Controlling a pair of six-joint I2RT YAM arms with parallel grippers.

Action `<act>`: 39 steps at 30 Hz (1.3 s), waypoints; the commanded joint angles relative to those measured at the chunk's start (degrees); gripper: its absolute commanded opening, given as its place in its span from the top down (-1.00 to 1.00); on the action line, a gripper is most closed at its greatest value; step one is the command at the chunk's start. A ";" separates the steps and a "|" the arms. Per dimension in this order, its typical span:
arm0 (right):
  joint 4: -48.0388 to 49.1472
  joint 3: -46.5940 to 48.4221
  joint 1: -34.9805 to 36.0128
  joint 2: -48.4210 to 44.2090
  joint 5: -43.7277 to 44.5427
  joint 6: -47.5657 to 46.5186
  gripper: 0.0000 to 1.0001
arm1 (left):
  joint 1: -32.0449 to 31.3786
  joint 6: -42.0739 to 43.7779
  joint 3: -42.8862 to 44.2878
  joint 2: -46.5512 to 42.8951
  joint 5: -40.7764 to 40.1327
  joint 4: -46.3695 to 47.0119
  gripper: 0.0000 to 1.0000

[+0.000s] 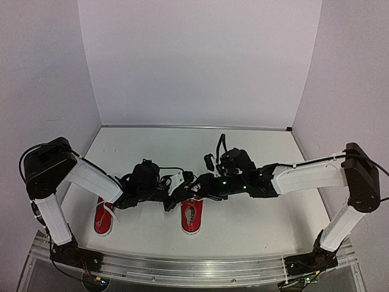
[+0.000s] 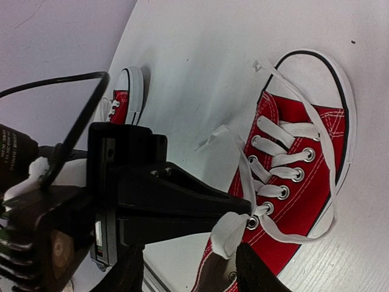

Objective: Tie the shoes

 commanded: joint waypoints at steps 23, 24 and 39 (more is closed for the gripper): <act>2.79 3.45 0.15 7.39 3.48 2.27 0.63 | -0.58 1.15 1.06 -2.34 -0.35 0.03 1.00; 2.79 3.52 0.19 7.50 3.47 2.20 0.71 | -0.58 1.16 1.08 -2.25 -0.35 0.05 1.00; 2.80 1.69 0.15 5.91 4.64 1.80 1.00 | 8.17 -6.23 3.98 -13.89 -1.27 -16.28 0.03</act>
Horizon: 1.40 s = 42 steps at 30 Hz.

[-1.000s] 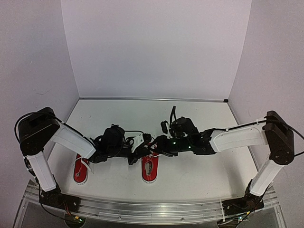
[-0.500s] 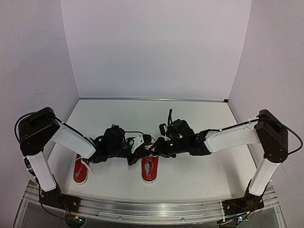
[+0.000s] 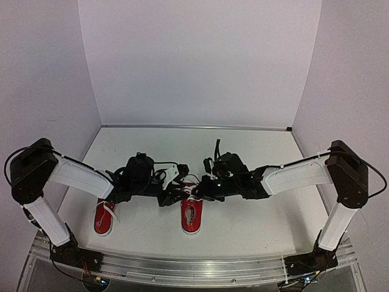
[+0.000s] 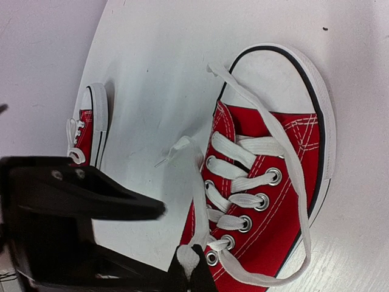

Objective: Tie the shoes

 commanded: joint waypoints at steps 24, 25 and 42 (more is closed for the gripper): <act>1.08 -0.70 0.26 -1.13 1.45 -0.60 1.00 | 13.59 14.83 21.46 14.64 0.31 -27.32 0.16; 1.08 -0.64 0.29 -1.04 1.39 -0.55 1.00 | 13.58 14.91 21.92 15.23 0.30 -27.26 0.16; 1.32 -0.78 0.26 -1.01 1.71 -0.35 1.00 | 13.55 12.56 23.54 19.18 1.34 -18.37 0.37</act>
